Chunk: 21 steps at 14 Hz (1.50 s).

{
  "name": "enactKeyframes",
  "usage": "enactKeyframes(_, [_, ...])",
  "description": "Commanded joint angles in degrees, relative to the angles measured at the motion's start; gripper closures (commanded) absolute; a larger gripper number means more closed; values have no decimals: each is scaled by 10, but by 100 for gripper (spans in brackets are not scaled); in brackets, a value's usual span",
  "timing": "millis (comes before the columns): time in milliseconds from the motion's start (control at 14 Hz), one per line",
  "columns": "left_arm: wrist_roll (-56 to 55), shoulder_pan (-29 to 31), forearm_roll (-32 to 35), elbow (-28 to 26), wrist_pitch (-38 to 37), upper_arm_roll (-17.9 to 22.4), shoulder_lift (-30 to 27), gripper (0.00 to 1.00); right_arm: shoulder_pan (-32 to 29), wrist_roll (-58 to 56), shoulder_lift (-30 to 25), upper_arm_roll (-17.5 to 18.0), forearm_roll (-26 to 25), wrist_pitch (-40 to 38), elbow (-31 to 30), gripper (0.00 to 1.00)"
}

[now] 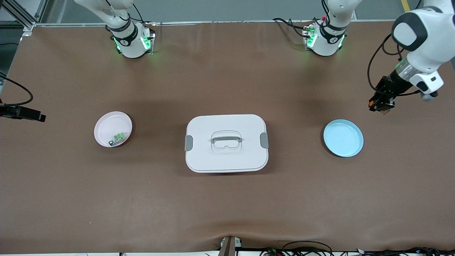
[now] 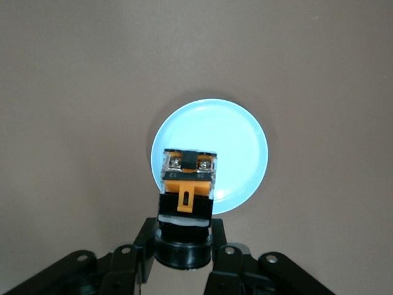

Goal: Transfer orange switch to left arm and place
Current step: 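Carry the orange switch with the left gripper over the light-blue plate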

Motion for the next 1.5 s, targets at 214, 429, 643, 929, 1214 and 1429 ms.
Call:
enactKeyframes(214, [-44,5,1,-39,102,-32,61,100,-15,-15,-7,9,-21,13,10,0])
enactKeyframes(429, [-51,5,3,-37,142,-32,105,100,-13,-15,-17,12,-23,13,32,0])
enactKeyframes(643, [-82,5,11,-36,188,-31,150,100,-12,-11,-22,13,-22,2,31,0])
enactKeyframes(929, [-93,5,39,-37,220,-30,185,100,7,-8,-48,16,-19,-55,30,0])
enactKeyframes(1214, [-170,5,145,-34,222,-29,214,100,19,0,-52,17,-21,-99,31,0])
enactKeyframes(1429, [-305,5,298,-22,222,-28,248,100,30,0,-57,13,-15,-121,31,0])
